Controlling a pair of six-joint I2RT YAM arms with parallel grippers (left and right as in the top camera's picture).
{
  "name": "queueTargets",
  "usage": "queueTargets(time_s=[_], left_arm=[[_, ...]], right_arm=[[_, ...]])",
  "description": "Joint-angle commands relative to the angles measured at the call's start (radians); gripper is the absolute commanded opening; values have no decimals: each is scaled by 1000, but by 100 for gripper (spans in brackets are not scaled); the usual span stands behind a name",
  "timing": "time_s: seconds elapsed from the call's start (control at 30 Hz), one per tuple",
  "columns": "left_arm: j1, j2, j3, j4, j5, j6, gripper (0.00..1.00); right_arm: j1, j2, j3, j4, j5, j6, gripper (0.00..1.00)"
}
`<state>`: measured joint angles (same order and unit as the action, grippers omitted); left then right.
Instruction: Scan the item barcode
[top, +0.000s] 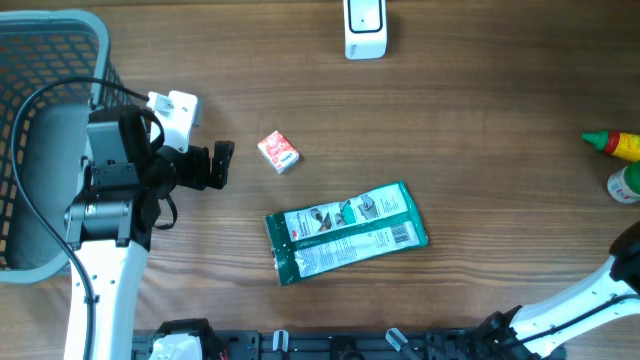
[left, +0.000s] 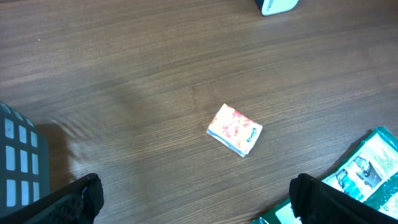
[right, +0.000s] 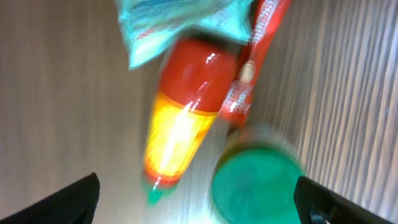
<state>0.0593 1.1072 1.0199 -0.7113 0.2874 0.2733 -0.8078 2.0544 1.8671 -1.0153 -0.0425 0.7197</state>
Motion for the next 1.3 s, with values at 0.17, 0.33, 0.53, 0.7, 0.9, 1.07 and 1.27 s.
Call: queueTargets(time_s=[0.17,0.33,0.53,0.7,0.9,1.07,1.27], left_arm=[[5,1,-6,2,19,-9,100],[5,1,-6,2,19,-9,100],[5,1,-6,2,19,-9,100],[5,1,-6,2,19,-9,100],[5,1,-6,2,19,-9,100],[5,1,-6,2,19,-9,100],[5,1,-6,2,19,-9,100]], right_arm=[[146,-209,81,-138,-115,-2,100],[271,-318,81,-148,-48,18,100],[227,-288,17,-312,117,103,100],[136,-219,-123,-191,124,54,100],[74,-97,-132,-116,109,-57,100],[56,-10,-132,-80,136,-66,100],[50,3,-130,1,196,-85,100]])
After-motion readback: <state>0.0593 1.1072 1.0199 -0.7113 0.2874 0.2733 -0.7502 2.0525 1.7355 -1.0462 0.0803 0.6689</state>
